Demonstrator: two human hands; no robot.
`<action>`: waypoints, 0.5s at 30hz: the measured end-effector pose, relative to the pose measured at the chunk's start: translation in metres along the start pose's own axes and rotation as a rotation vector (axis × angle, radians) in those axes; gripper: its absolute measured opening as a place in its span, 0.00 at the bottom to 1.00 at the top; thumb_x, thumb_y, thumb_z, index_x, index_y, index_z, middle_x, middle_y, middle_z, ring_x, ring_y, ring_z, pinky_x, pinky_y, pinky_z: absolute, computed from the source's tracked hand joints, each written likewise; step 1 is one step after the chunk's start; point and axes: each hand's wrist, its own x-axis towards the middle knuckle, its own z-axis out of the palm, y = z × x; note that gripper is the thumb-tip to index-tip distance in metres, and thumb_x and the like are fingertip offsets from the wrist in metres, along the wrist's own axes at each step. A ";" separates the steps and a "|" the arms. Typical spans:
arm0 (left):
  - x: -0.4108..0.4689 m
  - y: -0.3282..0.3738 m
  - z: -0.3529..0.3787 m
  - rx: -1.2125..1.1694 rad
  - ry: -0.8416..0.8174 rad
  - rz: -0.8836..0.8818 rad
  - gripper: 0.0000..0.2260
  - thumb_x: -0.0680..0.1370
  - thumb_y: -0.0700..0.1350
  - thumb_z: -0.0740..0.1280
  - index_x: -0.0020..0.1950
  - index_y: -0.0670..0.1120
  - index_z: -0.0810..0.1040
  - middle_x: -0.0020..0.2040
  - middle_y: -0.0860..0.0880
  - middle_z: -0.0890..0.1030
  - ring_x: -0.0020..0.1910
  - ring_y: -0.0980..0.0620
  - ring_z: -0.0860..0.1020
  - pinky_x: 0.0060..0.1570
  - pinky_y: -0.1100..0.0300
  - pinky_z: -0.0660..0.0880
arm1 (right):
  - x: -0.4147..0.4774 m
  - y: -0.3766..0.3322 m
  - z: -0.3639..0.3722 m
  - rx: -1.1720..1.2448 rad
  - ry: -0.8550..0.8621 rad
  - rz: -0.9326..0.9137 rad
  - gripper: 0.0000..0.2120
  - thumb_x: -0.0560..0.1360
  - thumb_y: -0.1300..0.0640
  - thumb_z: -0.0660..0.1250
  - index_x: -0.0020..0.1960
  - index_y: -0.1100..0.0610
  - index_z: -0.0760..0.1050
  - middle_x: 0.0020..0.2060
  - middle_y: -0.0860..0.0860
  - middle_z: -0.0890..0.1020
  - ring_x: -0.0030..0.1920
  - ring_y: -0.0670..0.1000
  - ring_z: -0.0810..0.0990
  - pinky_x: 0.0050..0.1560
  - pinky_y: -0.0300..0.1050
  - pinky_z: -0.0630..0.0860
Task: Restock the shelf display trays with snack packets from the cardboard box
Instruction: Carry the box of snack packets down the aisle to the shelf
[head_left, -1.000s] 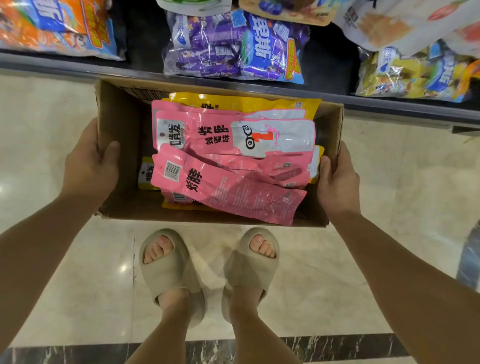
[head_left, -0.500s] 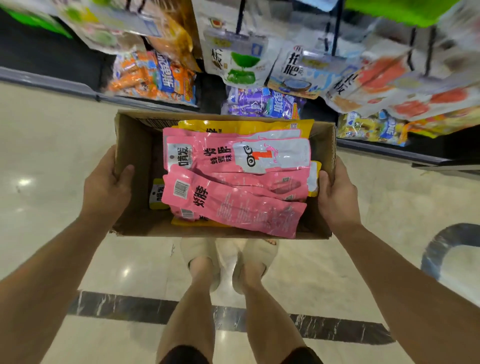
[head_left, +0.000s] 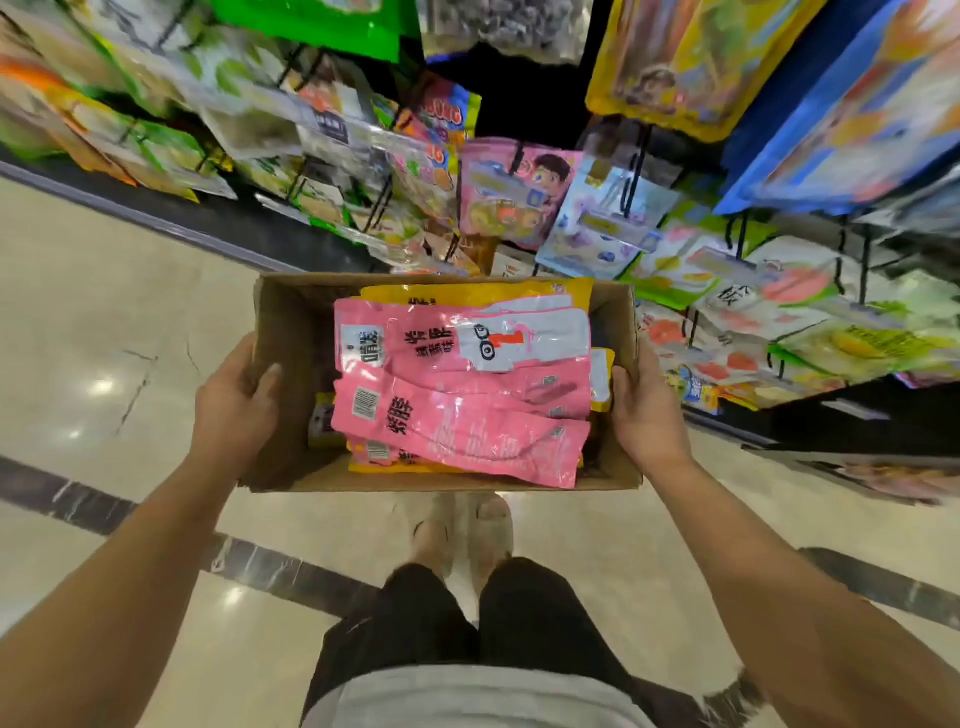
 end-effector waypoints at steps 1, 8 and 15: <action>-0.010 0.004 -0.014 -0.014 0.029 -0.020 0.15 0.84 0.49 0.60 0.71 0.59 0.72 0.64 0.46 0.80 0.60 0.40 0.78 0.60 0.42 0.76 | -0.002 -0.013 -0.009 0.004 -0.005 -0.025 0.23 0.84 0.52 0.58 0.78 0.50 0.61 0.60 0.59 0.82 0.56 0.64 0.80 0.49 0.56 0.77; -0.075 0.014 -0.103 -0.069 0.200 -0.053 0.17 0.83 0.48 0.61 0.71 0.61 0.71 0.60 0.50 0.82 0.56 0.45 0.80 0.58 0.49 0.76 | -0.004 -0.108 -0.058 -0.051 -0.106 -0.246 0.12 0.84 0.53 0.58 0.67 0.50 0.69 0.48 0.54 0.83 0.47 0.61 0.81 0.45 0.59 0.78; -0.134 -0.001 -0.174 -0.064 0.313 -0.092 0.21 0.82 0.50 0.62 0.60 0.79 0.66 0.61 0.50 0.82 0.56 0.44 0.81 0.60 0.45 0.77 | -0.009 -0.200 -0.069 -0.121 -0.175 -0.459 0.13 0.82 0.58 0.60 0.65 0.57 0.71 0.52 0.61 0.82 0.51 0.65 0.80 0.46 0.56 0.77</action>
